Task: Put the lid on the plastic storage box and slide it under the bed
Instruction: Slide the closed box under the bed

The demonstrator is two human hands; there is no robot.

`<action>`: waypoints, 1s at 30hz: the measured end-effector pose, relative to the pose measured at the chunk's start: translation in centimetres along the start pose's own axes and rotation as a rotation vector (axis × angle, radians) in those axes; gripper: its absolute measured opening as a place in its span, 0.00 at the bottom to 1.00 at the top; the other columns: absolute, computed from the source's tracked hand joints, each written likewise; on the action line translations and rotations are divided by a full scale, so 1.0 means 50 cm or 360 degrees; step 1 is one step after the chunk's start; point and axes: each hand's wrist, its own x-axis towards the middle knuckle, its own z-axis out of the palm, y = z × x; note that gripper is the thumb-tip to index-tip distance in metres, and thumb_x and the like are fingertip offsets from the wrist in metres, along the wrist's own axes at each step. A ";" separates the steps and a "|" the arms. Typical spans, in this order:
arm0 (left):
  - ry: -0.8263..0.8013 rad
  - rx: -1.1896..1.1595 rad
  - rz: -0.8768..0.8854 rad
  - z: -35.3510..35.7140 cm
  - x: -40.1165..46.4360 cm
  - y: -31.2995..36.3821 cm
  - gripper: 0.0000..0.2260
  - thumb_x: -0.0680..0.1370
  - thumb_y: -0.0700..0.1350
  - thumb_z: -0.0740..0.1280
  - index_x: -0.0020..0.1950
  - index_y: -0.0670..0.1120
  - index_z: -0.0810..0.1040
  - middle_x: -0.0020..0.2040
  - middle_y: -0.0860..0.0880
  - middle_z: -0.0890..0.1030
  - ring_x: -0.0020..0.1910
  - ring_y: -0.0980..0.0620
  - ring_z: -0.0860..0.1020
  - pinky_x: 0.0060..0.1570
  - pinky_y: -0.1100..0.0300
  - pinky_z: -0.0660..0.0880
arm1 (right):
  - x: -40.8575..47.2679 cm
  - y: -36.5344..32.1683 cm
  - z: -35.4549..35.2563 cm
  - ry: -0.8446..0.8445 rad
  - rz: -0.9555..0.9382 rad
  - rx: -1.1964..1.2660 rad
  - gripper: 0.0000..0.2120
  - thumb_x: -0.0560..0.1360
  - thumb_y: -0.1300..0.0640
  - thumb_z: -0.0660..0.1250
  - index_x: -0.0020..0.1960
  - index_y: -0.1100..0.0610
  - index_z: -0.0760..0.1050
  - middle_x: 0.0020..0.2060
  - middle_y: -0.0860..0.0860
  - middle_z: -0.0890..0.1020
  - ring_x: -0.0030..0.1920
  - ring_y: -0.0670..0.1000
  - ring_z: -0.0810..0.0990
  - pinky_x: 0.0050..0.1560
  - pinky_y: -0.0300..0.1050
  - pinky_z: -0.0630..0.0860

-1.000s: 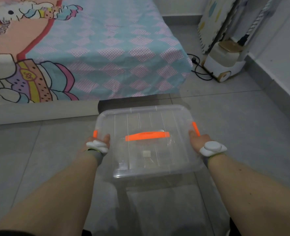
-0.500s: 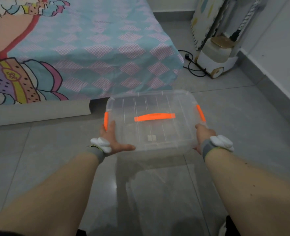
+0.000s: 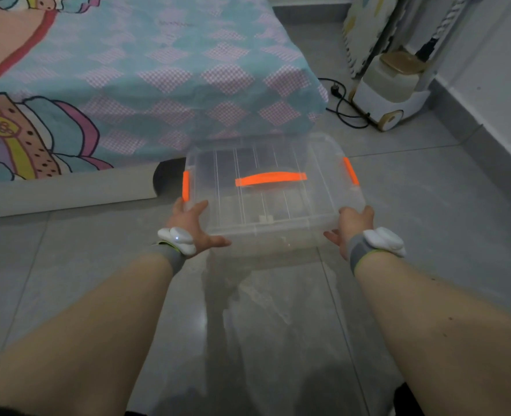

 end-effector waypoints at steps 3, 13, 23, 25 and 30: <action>0.0043 0.0052 -0.0023 -0.004 0.015 0.005 0.47 0.59 0.71 0.72 0.75 0.59 0.63 0.79 0.47 0.48 0.74 0.46 0.64 0.69 0.53 0.64 | 0.013 -0.007 0.018 -0.0065 -0.0005 0.0061 0.35 0.75 0.61 0.57 0.78 0.45 0.50 0.66 0.53 0.69 0.50 0.63 0.80 0.38 0.50 0.81; 0.0373 0.0408 0.0077 -0.018 0.068 0.038 0.33 0.65 0.71 0.68 0.64 0.54 0.78 0.66 0.48 0.69 0.65 0.43 0.66 0.60 0.51 0.71 | 0.058 -0.020 0.090 -0.0001 -0.0084 0.0131 0.27 0.73 0.57 0.63 0.71 0.55 0.60 0.62 0.59 0.74 0.55 0.64 0.80 0.32 0.44 0.78; 0.0379 0.0478 0.0123 -0.030 0.159 0.070 0.20 0.73 0.59 0.69 0.58 0.48 0.82 0.65 0.43 0.70 0.59 0.39 0.69 0.54 0.48 0.75 | 0.090 -0.058 0.160 -0.0045 -0.0088 0.0271 0.24 0.76 0.58 0.63 0.70 0.54 0.61 0.59 0.58 0.74 0.46 0.60 0.83 0.31 0.46 0.79; 0.0391 0.0534 0.0161 -0.028 0.174 0.081 0.18 0.75 0.56 0.69 0.60 0.47 0.81 0.63 0.42 0.72 0.64 0.40 0.67 0.53 0.47 0.75 | 0.095 -0.064 0.174 -0.0051 -0.0064 0.0307 0.25 0.76 0.57 0.63 0.71 0.54 0.59 0.58 0.57 0.73 0.45 0.61 0.84 0.34 0.47 0.80; 0.0405 0.0631 0.0226 -0.036 0.206 0.103 0.13 0.78 0.47 0.65 0.62 0.47 0.78 0.60 0.42 0.75 0.67 0.39 0.67 0.45 0.49 0.74 | 0.109 -0.078 0.206 -0.0130 0.0004 0.0382 0.18 0.78 0.55 0.62 0.66 0.57 0.65 0.58 0.59 0.78 0.43 0.60 0.85 0.39 0.51 0.83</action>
